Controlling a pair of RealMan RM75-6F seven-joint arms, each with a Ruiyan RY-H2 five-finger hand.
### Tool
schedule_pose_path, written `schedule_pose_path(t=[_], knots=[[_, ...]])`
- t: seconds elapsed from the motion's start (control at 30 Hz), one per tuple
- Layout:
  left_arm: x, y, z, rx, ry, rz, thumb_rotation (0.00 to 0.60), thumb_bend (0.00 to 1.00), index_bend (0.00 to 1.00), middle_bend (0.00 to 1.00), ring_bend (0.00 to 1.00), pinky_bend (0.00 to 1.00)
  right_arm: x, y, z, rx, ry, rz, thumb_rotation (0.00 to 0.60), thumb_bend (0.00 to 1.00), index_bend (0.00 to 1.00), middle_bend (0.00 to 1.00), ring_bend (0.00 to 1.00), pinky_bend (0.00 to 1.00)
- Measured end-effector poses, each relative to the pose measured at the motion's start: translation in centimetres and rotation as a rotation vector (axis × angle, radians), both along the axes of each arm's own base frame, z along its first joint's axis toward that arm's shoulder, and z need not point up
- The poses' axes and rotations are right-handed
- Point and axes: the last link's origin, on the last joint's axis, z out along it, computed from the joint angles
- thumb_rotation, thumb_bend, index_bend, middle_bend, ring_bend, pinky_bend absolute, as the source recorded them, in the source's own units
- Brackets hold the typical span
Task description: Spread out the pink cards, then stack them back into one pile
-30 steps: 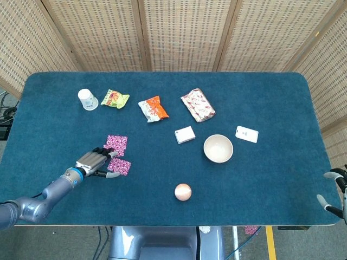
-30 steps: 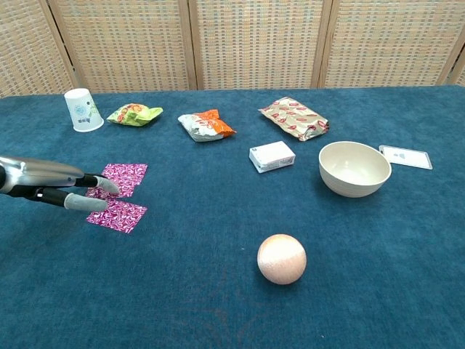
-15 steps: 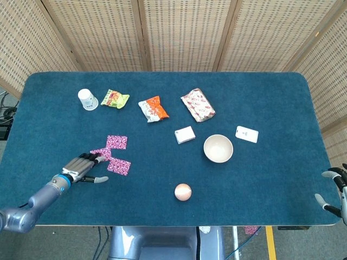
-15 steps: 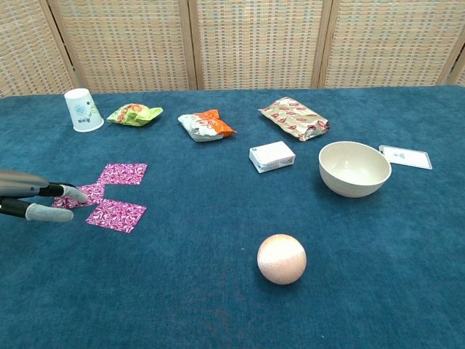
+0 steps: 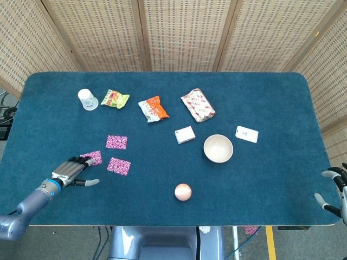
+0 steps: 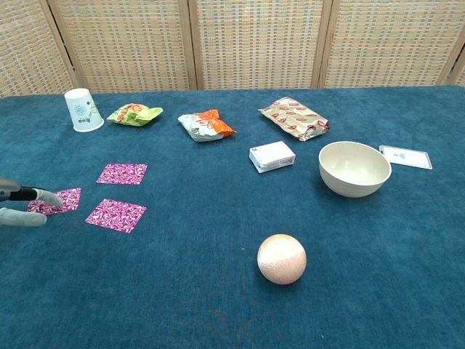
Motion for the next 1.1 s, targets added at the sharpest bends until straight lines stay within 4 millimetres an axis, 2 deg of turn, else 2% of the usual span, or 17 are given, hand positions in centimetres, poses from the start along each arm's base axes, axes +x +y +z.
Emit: schedule_pose_path(t=[0.07, 0.13, 0.17, 0.23, 0.27, 0.4, 0.6, 0.73, 0.8, 0.93, 1.1], knots=[[0.1, -0.1, 0.3, 0.011, -0.009, -0.002, 0.047, 0.00, 0.00, 0.00, 0.00, 0.04, 0.1, -0.1, 0.0, -0.002, -0.001, 0.004, 0.600, 0.23, 0.35, 0.31, 0.16, 0.14], [0.5, -0.1, 0.7, 0.041, -0.025, -0.022, 0.175, 0.00, 0.01, 0.00, 0.00, 0.04, 0.1, -0.1, 0.0, -0.001, -0.003, 0.007, 0.600, 0.23, 0.35, 0.31, 0.16, 0.14], [0.7, 0.0, 1.0, 0.060, -0.031, -0.038, 0.260, 0.00, 0.04, 0.00, 0.01, 0.04, 0.1, -0.1, 0.0, -0.001, -0.003, 0.009, 0.600, 0.23, 0.35, 0.31, 0.16, 0.14], [1.2, 0.3, 1.6, 0.116, -0.049, -0.085, 0.360, 0.00, 0.08, 0.02, 0.03, 0.06, 0.2, -0.1, 0.0, 0.000, -0.003, 0.010, 0.600, 0.23, 0.35, 0.31, 0.16, 0.14], [1.5, 0.5, 1.9, 0.142, -0.057, -0.108, 0.387, 0.00, 0.09, 0.04, 0.05, 0.08, 0.2, -0.1, 0.0, 0.000, -0.003, 0.011, 0.600, 0.23, 0.35, 0.31, 0.16, 0.14], [2.8, 1.2, 3.2, 0.249, -0.090, -0.214, 0.405, 0.00, 0.11, 0.11, 0.14, 0.19, 0.2, 0.0, 0.1, -0.002, -0.004, 0.012, 0.600, 0.23, 0.35, 0.31, 0.16, 0.14], [3.9, 3.6, 4.3, 0.310, -0.053, -0.321, 0.415, 0.00, 0.12, 0.35, 0.40, 0.42, 0.1, 0.5, 0.2, -0.008, -0.005, 0.006, 0.600, 0.23, 0.35, 0.31, 0.16, 0.14], [4.5, 5.4, 4.1, 0.292, -0.013, -0.360, 0.416, 0.00, 0.13, 0.56, 0.61, 0.57, 0.0, 0.6, 0.2, -0.008, -0.005, 0.003, 0.600, 0.23, 0.35, 0.31, 0.16, 0.14], [4.8, 6.2, 3.9, 0.277, 0.003, -0.372, 0.415, 0.00, 0.13, 0.63, 0.68, 0.62, 0.0, 0.7, 0.2, -0.010, -0.006, 0.000, 0.600, 0.23, 0.35, 0.31, 0.16, 0.14], [5.5, 7.8, 3.3, 0.244, 0.042, -0.397, 0.416, 0.03, 0.15, 0.71, 0.74, 0.66, -0.1, 0.6, 0.2, -0.009, -0.007, -0.004, 0.600, 0.23, 0.35, 0.31, 0.16, 0.14], [6.3, 9.4, 2.5, 0.239, 0.076, -0.427, 0.417, 0.03, 0.17, 0.75, 0.75, 0.66, -0.2, 0.4, 0.1, -0.007, -0.007, -0.005, 0.600, 0.23, 0.35, 0.31, 0.16, 0.14]])
